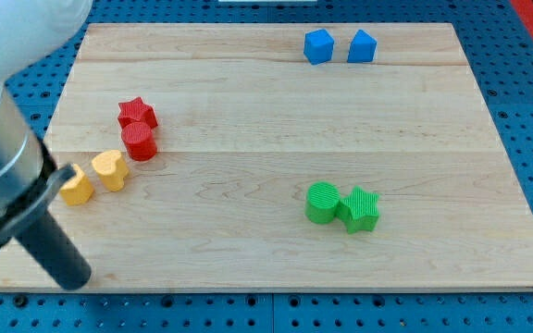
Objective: Push the yellow hexagon into the red circle
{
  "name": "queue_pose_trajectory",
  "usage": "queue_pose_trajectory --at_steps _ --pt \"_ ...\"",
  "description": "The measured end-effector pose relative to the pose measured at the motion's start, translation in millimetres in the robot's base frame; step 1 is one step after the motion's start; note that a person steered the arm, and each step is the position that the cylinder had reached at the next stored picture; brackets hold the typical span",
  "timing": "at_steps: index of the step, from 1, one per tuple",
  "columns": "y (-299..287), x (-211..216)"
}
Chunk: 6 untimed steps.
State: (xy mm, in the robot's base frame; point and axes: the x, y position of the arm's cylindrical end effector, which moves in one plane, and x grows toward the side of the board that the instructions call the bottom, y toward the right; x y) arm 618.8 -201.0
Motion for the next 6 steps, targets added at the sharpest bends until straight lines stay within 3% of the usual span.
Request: queue_pose_trajectory --at_steps 1,2,3,4,6 --pt "-82 -35" --pt "-102 -71" --pt "-83 -93" --pt "-18 -102" --pt "11 -159"
